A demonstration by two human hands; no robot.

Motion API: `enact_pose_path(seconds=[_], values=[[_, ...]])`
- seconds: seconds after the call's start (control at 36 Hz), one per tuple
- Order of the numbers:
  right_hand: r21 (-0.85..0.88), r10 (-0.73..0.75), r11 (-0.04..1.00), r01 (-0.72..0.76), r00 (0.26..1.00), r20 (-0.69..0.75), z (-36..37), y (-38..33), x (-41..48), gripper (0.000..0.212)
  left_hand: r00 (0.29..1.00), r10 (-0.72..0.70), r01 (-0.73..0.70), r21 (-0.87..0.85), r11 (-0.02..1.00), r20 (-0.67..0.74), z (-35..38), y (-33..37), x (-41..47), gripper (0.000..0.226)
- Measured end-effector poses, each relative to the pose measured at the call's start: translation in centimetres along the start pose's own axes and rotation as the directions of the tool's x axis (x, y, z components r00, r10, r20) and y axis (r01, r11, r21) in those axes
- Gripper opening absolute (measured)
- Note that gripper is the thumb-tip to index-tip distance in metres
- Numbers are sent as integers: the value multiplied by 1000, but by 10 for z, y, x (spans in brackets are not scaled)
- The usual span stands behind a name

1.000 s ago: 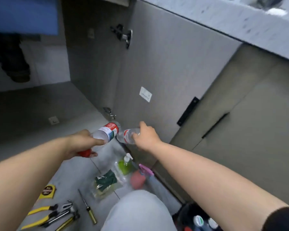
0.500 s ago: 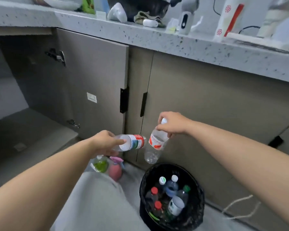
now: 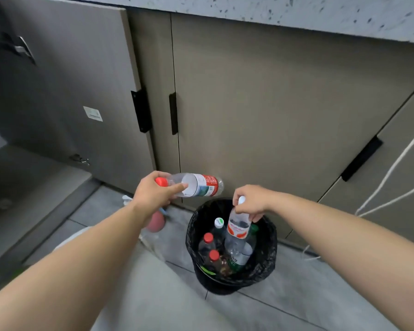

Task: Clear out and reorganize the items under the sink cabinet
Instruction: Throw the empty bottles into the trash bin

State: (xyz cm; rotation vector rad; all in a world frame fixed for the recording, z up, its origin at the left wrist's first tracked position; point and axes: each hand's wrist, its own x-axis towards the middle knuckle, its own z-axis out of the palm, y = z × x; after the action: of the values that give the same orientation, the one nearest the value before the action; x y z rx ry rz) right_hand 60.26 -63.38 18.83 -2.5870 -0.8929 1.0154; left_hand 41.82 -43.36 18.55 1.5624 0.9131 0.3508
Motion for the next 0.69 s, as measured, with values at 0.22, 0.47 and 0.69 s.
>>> enact_pose_path(seconds=[0.22,0.47,0.69], values=[[-181,2,983,-20,995,-98,74,27,27,36,998,49,-48,-54,997,31,-2,-1,-1,46],[-207,73,976,-74,997,-15,111,45,38,36,988,107,-91,-144,985,110,-1,-3,2,39],[77,-8,996,36,942,-335,53,22,39,21,970,152,-124,-150,981,190,7,5,-7,30]])
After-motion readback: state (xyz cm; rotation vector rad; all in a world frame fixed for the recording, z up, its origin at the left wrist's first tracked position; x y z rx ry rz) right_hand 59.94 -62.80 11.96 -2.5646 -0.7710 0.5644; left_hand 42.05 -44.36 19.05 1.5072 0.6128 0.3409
